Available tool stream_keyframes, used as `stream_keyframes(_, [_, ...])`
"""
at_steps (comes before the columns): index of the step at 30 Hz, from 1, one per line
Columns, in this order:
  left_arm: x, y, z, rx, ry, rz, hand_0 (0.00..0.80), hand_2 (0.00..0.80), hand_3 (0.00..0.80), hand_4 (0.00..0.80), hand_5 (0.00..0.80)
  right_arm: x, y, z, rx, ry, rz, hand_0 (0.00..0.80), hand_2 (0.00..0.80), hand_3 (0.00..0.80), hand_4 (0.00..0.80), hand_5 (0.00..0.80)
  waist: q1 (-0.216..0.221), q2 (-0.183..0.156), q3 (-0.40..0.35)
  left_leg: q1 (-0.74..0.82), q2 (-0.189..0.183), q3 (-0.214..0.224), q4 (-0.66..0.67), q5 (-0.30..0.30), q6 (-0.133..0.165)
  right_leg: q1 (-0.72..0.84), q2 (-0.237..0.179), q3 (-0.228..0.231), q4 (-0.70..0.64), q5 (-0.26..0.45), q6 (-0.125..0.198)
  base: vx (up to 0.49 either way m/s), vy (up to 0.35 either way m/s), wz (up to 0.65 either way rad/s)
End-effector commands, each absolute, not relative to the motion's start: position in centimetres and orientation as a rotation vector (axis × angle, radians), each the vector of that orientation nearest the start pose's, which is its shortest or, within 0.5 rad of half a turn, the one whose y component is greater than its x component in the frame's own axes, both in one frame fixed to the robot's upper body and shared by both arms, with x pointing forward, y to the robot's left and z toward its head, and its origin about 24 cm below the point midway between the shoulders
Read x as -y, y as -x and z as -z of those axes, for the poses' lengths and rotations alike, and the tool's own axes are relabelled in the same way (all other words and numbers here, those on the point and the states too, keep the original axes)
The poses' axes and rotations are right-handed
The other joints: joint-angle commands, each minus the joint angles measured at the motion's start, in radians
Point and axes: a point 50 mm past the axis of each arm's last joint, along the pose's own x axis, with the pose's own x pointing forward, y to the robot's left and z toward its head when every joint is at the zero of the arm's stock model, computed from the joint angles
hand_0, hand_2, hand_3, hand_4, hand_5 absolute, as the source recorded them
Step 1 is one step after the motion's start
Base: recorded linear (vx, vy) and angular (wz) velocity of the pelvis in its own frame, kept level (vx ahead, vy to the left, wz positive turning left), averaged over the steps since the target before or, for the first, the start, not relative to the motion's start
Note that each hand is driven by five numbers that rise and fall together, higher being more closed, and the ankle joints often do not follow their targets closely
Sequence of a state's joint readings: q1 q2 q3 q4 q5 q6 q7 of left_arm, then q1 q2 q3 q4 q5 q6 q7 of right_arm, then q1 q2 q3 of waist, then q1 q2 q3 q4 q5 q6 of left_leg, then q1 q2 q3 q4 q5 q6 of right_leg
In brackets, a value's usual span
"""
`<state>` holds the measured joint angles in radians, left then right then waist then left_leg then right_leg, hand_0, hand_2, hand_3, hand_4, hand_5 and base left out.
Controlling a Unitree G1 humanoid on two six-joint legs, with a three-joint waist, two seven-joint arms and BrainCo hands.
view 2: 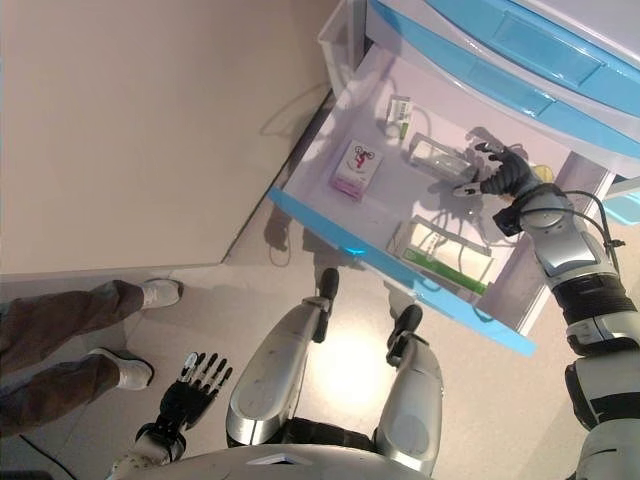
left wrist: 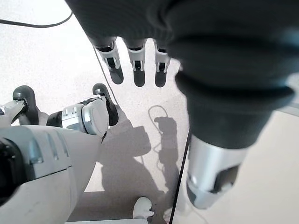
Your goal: Open the drawer and pick up the medicine
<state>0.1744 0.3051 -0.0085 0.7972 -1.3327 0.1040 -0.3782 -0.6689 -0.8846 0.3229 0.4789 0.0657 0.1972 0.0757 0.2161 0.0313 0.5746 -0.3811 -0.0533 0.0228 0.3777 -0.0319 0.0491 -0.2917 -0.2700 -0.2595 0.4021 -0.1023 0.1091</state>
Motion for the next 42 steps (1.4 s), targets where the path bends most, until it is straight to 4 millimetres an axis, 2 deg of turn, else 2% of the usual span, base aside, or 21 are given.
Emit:
stream_keyframes(1, [-24.0, -10.4, 12.4, -0.657, 1.061, -0.343, 0.0, 0.0, 0.0, 0.0, 0.0, 30.1, -35.4, -18.9, -0.102, 0.974, 0.086, 0.0, 0.0, 0.0, 0.0, 0.0, 0.021, 0.032, -0.055, 0.021, 0.014, -0.01, -0.002, -0.05, 0.0, -0.032, 0.038, -0.01, 0.105, -0.028, -0.057, 0.03, -0.006, 0.02])
stream_keyframes(12, [-24.4, -10.3, 12.3, -0.663, 1.043, -0.34, 0.0, 0.0, 0.0, 0.0, 0.0, 29.8, -36.2, -18.6, -0.172, 1.021, 0.067, 0.0, 0.0, 0.0, 0.0, 0.0, 0.045, 0.023, -0.055, -0.002, 0.016, -0.027, 0.023, -0.058, 0.005, -0.046, 0.041, -0.012, 0.122, -0.031, -0.06, 0.019, -0.007, 0.02])
stream_keyframes(30, [-24.5, -10.3, 12.1, -0.664, 1.03, -0.335, 0.0, 0.0, 0.0, 0.0, 0.0, 28.5, -37.3, -19.1, -0.196, 1.099, 0.026, 0.0, 0.0, 0.0, 0.0, 0.0, 0.074, 0.029, -0.055, -0.026, 0.007, -0.049, 0.049, -0.064, 0.011, -0.06, 0.037, -0.02, 0.143, -0.033, -0.062, 0.013, 0.001, 0.04])
stream_keyframes(31, [-24.5, -10.3, 12.1, -0.665, 1.031, -0.337, 0.0, 0.0, 0.0, 0.0, 0.0, 28.6, -37.3, -19.0, -0.203, 1.102, 0.022, 0.088, 0.088, 0.088, 0.088, 0.088, 0.075, 0.03, -0.055, -0.027, 0.007, -0.049, 0.049, -0.064, 0.011, -0.061, 0.036, -0.02, 0.144, -0.034, -0.062, 0.005, 0.018, 0.03])
stream_keyframes(32, [-24.5, -10.2, 12.1, -0.665, 1.033, -0.337, 0.0, 0.0, 0.0, 0.0, 0.0, 28.6, -37.3, -19.0, -0.212, 1.105, 0.02, 0.461, 0.461, 0.461, 0.461, 0.461, 0.077, 0.032, -0.055, -0.029, 0.006, -0.049, 0.051, -0.064, 0.012, -0.063, 0.035, -0.021, 0.147, -0.035, -0.063, 0.0, 0.0, 0.0])
stream_keyframes(33, [-24.5, -10.2, 12.1, -0.664, 1.034, -0.338, 0.0, 0.0, 0.0, 0.0, 0.0, 28.6, -37.3, -18.9, -0.218, 1.108, 0.013, 0.8, 0.8, 0.8, 0.8, 0.8, 0.077, 0.033, -0.055, -0.028, 0.006, -0.049, 0.049, -0.063, 0.011, -0.062, 0.035, -0.022, 0.146, -0.035, -0.063, 0.0, 0.0, 0.0])
stream_keyframes(42, [-24.6, -10.0, 12.1, -0.672, 1.025, -0.331, 0.0, 0.0, 0.0, 0.0, 0.0, 28.7, -37.3, -18.4, -0.238, 1.123, -0.006, 0.8, 0.8, 0.8, 0.8, 0.8, 0.083, 0.032, -0.055, -0.026, 0.006, -0.052, 0.05, -0.061, 0.011, -0.062, 0.032, -0.026, 0.154, -0.035, -0.062, 0.0, 0.0, 0.0])
